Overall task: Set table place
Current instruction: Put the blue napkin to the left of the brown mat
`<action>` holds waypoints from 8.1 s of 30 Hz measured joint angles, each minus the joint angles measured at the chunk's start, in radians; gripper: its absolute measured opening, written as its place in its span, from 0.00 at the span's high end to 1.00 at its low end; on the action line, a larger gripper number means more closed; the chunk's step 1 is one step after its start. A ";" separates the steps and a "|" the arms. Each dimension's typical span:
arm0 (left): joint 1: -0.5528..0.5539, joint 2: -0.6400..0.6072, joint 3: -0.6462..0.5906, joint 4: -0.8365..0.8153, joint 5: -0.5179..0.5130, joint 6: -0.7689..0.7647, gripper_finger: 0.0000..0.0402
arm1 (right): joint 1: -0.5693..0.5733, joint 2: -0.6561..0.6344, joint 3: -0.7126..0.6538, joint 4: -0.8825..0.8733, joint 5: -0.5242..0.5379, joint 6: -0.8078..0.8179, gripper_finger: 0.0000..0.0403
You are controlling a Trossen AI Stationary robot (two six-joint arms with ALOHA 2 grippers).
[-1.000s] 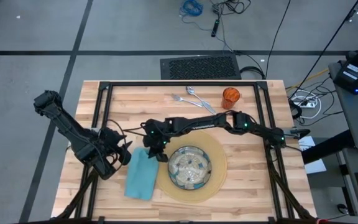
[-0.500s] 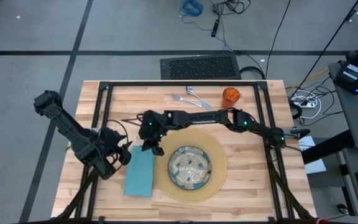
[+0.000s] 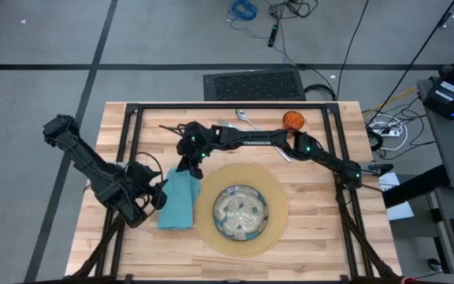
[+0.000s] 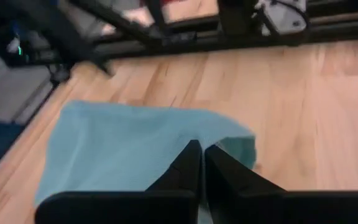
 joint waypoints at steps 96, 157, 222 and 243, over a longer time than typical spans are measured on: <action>-0.092 0.985 0.691 -0.267 0.439 0.348 0.51 | 0.266 -0.174 -0.366 -0.070 -0.316 -0.139 0.65; -0.008 0.868 0.656 -0.356 -0.078 -0.072 1.00 | 0.346 -0.250 -0.364 -0.033 -0.239 -0.208 0.65; -0.178 0.641 0.231 -0.197 0.174 -0.436 1.00 | 0.360 -0.249 -0.428 0.041 -0.238 -0.150 0.65; -0.304 0.546 0.235 -0.169 0.235 -0.448 0.73 | 0.360 -0.249 -0.428 0.020 -0.239 -0.148 0.65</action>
